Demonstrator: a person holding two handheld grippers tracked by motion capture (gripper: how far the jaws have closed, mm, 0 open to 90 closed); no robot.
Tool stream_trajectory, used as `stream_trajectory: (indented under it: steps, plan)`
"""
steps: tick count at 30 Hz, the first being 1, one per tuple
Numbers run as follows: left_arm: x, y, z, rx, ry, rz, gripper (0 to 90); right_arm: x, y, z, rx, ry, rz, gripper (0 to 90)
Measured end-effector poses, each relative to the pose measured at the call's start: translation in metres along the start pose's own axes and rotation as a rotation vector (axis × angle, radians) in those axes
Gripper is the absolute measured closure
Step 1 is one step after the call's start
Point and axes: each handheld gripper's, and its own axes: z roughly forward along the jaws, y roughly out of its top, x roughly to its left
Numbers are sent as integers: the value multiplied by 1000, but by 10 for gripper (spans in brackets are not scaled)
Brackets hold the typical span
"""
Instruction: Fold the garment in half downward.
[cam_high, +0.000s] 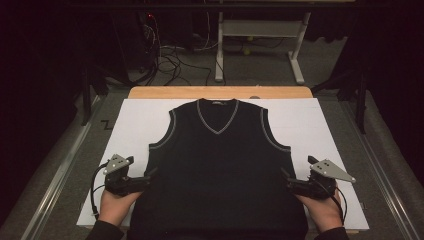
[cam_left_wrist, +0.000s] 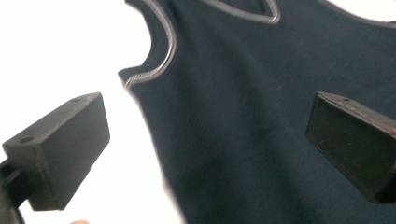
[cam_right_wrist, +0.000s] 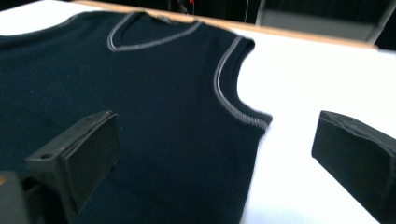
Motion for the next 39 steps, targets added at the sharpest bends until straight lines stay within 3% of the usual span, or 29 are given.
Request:
stream_trajectory:
  steps: [3, 4, 7, 10, 14, 16, 18, 22, 27, 31, 39]
  plan:
    - [8, -2, 2, 41, 12, -52, 142, 0, -2, 4, 56, 5, 14, 83]
    - [11, -2, 4, 65, 12, -66, 145, -1, -2, 6, 75, 3, 16, 123]
    - [17, -4, 9, 117, 30, -82, 234, -3, -3, 12, 114, -1, 24, 202]
    - [16, -4, 14, 165, 27, -59, 301, -7, -5, 16, 152, -5, 48, 291]
    - [8, -4, 22, 221, 35, 17, 312, -13, -9, 16, 196, 1, 63, 368]
    - [6, -5, 27, 264, 42, 30, 313, -15, -11, 15, 214, 7, 67, 401]
    - [2, -7, 27, 265, 76, 55, 341, -16, -12, 14, 227, 4, 73, 423]
    - [0, -7, 26, 274, 74, 58, 411, -17, -14, 15, 253, -2, 67, 440]
    - [-1, -7, 26, 275, 32, 75, 576, -22, -16, 21, 290, 3, 64, 477]
    - [-1, -8, 25, 267, 15, 74, 653, -19, -17, 26, 309, 14, 42, 513]
    - [0, -11, 25, 246, -9, 49, 740, -13, -15, 33, 303, 70, -4, 792]
